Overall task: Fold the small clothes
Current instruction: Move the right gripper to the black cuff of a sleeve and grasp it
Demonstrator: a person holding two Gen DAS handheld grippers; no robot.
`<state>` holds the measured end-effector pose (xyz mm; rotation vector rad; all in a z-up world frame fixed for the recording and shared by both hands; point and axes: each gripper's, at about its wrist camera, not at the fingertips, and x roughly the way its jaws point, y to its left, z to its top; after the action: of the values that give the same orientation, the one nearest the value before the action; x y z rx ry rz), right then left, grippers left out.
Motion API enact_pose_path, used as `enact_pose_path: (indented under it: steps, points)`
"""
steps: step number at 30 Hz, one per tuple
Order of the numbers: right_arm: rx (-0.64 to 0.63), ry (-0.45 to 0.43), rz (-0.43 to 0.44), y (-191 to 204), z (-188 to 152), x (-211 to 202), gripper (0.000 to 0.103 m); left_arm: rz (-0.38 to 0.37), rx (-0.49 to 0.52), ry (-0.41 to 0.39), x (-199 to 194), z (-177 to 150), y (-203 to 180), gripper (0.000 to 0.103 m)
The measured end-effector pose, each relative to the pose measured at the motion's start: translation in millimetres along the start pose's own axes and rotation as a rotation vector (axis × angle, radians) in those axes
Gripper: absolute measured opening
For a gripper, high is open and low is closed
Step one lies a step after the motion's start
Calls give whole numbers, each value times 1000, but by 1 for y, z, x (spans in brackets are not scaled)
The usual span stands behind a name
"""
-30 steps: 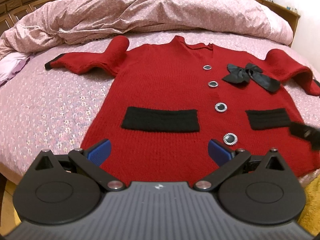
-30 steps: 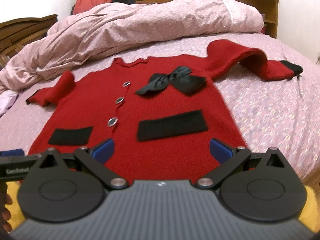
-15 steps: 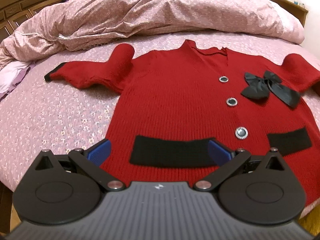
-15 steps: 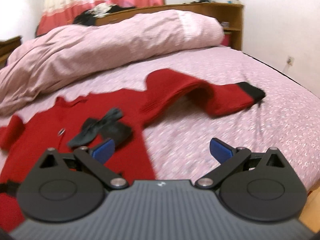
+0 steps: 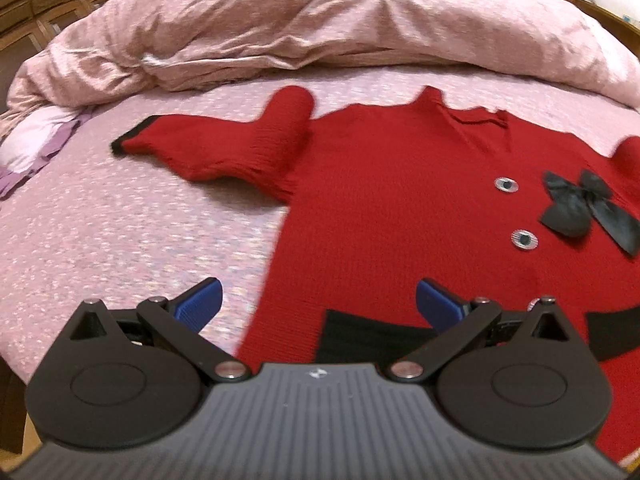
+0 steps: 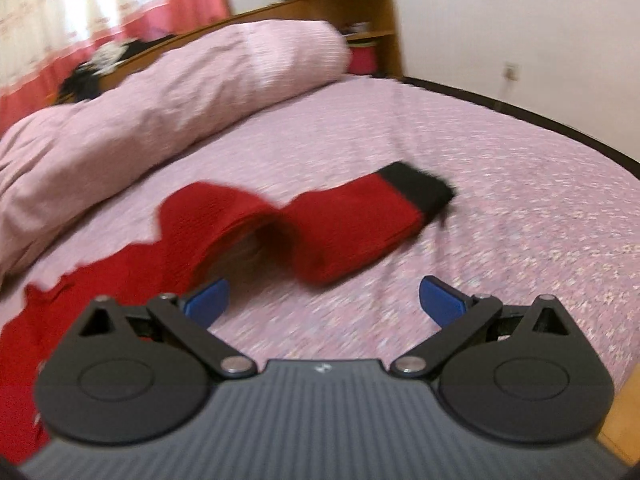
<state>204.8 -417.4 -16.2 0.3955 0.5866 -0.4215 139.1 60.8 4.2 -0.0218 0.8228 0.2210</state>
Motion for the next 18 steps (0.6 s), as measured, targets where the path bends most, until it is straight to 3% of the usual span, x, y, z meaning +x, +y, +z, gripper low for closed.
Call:
enact_pose_path:
  steps: [8, 18]
  points:
    - [142, -14, -64, -32, 26, 53, 103, 90, -89, 45, 13, -8, 41, 103]
    - [392, 15, 0, -58, 25, 95, 101, 64, -117, 53, 23, -12, 32, 103]
